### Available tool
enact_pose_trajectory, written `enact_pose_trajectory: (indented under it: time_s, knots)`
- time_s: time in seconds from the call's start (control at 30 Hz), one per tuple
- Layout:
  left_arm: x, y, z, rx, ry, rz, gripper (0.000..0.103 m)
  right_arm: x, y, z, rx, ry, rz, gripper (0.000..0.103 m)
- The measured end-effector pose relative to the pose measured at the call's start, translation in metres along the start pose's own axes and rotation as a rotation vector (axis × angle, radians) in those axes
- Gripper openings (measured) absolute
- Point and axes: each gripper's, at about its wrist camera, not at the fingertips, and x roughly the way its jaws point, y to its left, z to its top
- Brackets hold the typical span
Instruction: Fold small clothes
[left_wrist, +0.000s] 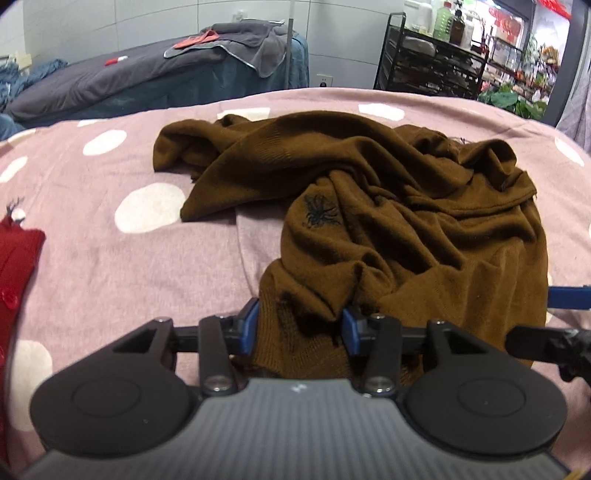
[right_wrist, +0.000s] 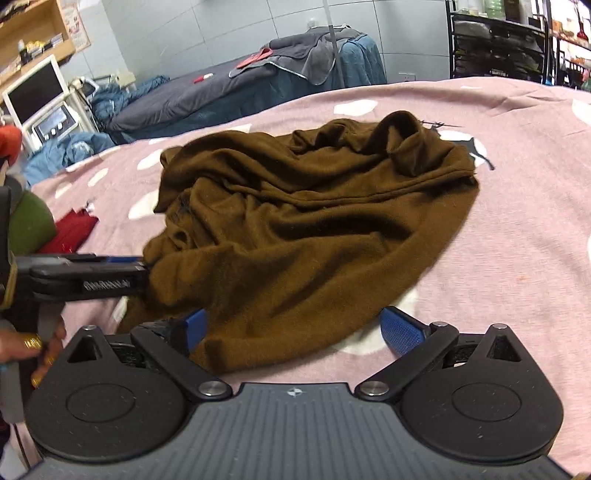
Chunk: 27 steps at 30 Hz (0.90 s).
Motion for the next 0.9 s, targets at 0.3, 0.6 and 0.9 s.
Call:
enact_pose_trajectory:
  time_s: [0.3,0.6,0.9]
  knots:
    - [-0.018,-0.007,-0.001,0.004,-0.032,-0.011,0.015,0.000,-0.008,-0.001,0.043,-0.015,0.026,0.008]
    - [-0.100,-0.005,-0.005,-0.042,-0.134,-0.045,0.014,-0.098,-0.051,0.008,0.012,-0.247,-0.065,0.005]
    - [-0.147,-0.039,-0.046,0.025,-0.043,-0.136,0.005,-0.156,-0.154,0.051,0.123,-0.289,-0.300,0.006]
